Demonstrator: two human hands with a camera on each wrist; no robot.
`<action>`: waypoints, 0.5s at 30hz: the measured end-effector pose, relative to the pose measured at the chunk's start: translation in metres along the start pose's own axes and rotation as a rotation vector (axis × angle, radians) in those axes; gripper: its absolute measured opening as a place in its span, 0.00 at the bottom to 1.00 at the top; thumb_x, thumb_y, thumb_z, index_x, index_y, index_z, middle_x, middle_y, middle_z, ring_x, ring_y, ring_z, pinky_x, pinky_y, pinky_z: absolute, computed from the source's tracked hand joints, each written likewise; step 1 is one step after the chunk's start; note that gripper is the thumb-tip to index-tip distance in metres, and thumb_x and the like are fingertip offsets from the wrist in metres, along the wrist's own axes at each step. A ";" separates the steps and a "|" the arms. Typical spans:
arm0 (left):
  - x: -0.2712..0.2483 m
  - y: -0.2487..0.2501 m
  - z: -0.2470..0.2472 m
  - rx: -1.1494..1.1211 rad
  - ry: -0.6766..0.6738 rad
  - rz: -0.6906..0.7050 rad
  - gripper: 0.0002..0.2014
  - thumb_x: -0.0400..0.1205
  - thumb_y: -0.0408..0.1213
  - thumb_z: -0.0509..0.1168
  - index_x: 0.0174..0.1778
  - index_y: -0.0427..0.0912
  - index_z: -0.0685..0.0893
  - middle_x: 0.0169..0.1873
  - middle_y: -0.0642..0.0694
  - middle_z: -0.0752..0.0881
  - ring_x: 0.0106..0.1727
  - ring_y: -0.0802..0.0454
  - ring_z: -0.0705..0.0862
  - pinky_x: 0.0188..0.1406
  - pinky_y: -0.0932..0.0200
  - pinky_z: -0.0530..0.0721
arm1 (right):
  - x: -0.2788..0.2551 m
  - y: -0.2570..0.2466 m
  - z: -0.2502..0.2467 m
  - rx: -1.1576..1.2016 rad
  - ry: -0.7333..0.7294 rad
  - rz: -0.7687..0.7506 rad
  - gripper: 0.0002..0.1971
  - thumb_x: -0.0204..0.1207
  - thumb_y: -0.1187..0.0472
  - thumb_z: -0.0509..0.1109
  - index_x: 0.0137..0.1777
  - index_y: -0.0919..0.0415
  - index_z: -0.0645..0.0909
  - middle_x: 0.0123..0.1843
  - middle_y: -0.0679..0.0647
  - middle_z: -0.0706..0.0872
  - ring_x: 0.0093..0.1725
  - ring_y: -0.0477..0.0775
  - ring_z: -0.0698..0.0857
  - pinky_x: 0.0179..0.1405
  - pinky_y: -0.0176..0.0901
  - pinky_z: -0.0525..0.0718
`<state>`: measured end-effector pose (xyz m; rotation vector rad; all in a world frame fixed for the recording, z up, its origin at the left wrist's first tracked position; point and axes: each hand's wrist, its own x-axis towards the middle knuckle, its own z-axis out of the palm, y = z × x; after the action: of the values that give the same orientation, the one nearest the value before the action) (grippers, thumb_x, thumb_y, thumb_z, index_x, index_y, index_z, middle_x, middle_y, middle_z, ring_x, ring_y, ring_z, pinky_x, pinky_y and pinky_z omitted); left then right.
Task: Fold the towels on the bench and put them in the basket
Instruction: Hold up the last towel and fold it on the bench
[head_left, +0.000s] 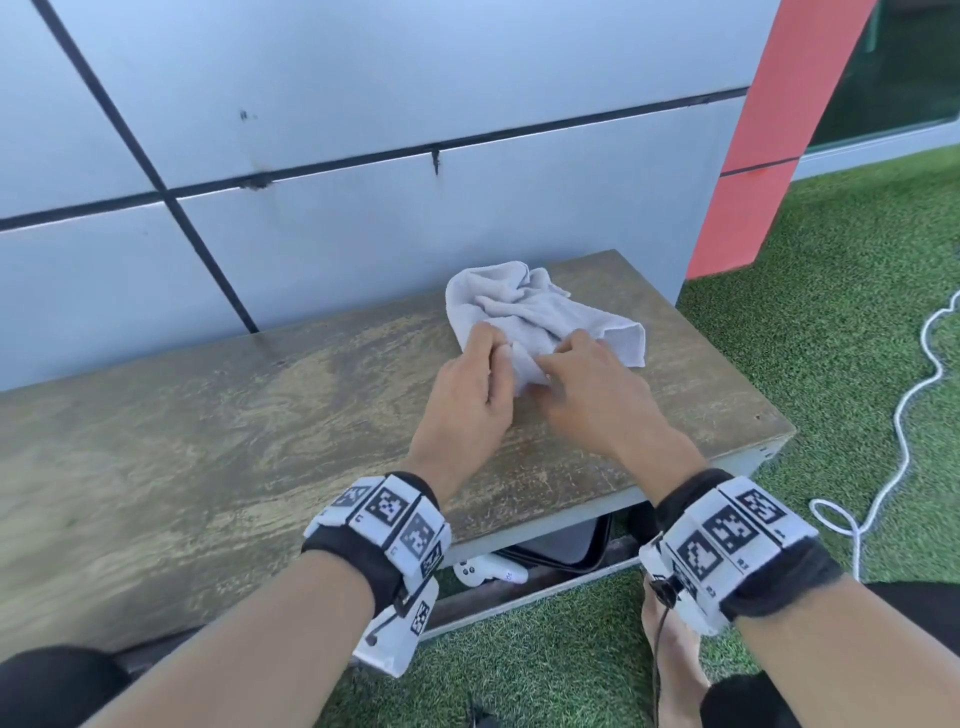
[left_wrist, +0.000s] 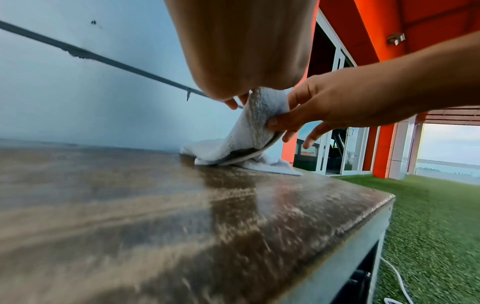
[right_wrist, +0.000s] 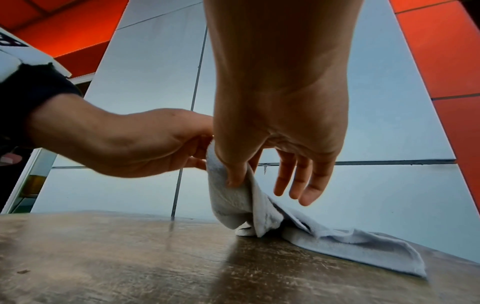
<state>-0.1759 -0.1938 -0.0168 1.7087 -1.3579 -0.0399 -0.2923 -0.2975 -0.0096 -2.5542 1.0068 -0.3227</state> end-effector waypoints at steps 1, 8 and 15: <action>0.005 0.001 -0.006 0.013 -0.001 0.015 0.07 0.91 0.36 0.53 0.48 0.41 0.70 0.27 0.54 0.71 0.26 0.54 0.68 0.25 0.61 0.64 | -0.001 0.001 -0.001 0.046 0.041 -0.027 0.16 0.83 0.47 0.64 0.32 0.44 0.72 0.54 0.51 0.75 0.57 0.55 0.75 0.42 0.52 0.81; 0.040 -0.009 -0.048 0.109 0.019 0.022 0.09 0.92 0.39 0.53 0.49 0.39 0.71 0.28 0.47 0.74 0.27 0.53 0.68 0.28 0.56 0.66 | -0.002 -0.005 -0.020 0.365 0.151 -0.074 0.18 0.85 0.65 0.61 0.33 0.52 0.69 0.30 0.49 0.74 0.31 0.49 0.71 0.29 0.34 0.67; 0.055 -0.009 -0.072 0.114 0.133 -0.040 0.12 0.92 0.42 0.51 0.51 0.37 0.73 0.27 0.52 0.69 0.25 0.56 0.63 0.24 0.62 0.64 | 0.004 -0.008 -0.014 0.199 0.014 -0.005 0.18 0.76 0.71 0.59 0.29 0.53 0.61 0.28 0.51 0.70 0.29 0.55 0.68 0.26 0.47 0.62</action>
<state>-0.1095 -0.1918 0.0453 1.8001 -1.2481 0.1292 -0.2893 -0.2985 0.0069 -2.3794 0.9241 -0.4207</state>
